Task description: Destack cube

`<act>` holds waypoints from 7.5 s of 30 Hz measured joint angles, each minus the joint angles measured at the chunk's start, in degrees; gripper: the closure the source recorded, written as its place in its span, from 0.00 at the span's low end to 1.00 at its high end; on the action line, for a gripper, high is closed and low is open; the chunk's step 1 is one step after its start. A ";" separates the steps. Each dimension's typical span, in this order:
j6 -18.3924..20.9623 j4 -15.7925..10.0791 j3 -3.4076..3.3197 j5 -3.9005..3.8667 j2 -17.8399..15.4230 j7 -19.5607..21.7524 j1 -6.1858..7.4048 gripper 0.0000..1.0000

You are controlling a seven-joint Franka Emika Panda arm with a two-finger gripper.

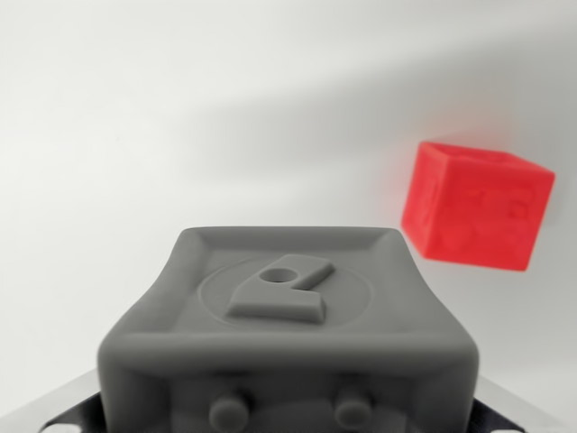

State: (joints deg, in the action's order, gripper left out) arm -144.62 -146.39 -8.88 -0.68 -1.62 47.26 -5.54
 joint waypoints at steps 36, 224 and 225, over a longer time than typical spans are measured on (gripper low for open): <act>-3.71 0.73 4.08 0.88 4.56 3.92 4.41 1.00; 3.84 5.22 8.12 0.89 0.98 8.53 8.85 0.00; 4.50 5.38 8.12 0.88 0.48 8.54 8.85 0.00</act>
State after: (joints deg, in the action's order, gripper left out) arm -140.12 -141.01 -0.76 0.20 -1.14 55.80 3.30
